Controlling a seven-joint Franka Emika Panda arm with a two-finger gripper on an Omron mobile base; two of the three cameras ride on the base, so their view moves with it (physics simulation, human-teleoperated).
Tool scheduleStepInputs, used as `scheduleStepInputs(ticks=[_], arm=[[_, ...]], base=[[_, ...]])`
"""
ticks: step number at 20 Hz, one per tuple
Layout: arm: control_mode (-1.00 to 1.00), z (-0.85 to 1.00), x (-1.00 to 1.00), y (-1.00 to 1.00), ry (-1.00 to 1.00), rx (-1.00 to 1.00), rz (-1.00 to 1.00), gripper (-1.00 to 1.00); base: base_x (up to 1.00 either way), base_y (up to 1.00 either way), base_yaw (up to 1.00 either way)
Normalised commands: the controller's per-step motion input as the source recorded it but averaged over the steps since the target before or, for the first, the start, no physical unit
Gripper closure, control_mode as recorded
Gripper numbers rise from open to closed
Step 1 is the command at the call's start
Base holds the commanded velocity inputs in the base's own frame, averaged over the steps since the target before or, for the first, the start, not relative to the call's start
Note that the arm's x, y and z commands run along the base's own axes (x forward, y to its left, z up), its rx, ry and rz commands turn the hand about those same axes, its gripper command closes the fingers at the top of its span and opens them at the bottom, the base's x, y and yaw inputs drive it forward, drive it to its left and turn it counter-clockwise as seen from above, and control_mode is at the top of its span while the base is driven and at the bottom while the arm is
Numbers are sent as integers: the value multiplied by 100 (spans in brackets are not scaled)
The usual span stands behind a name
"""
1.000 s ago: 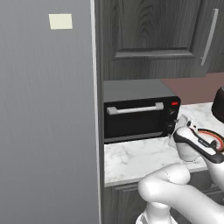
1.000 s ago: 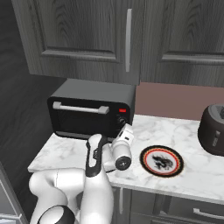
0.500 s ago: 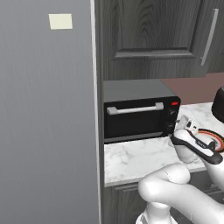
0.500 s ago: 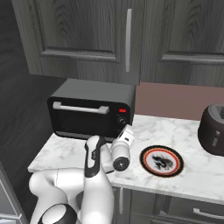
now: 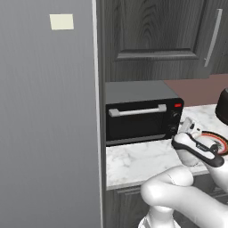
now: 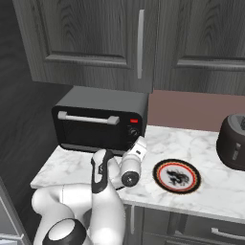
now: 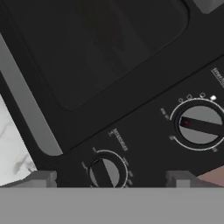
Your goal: Pull the toaster oven rack outwards. Pick up the baguette from the plate and place it on the toaster oven rack. Close the toaster oven door fully and set the temperature to the lowest setting.
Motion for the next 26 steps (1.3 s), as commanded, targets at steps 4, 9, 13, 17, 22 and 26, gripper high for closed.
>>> scheduleStepInputs(ticks=[4, 9, 13, 17, 22, 26], arm=[[-100, -1, 8, 0, 0, 0, -1, -100], [-100, 0, 13, 0, 0, 0, 0, -100], [-100, -6, 4, 0, 0, 0, 0, -100], [-100, -23, 0, 0, 0, 0, 0, -100], [-100, -19, 1, 0, 0, 0, 0, -100], [-100, 0, 12, 0, 0, 0, 0, -100]], base=[[0, 0, 0], [0, 0, 0], [0, 0, 0], [0, 0, 0], [0, 0, 0], [0, 0, 0]])
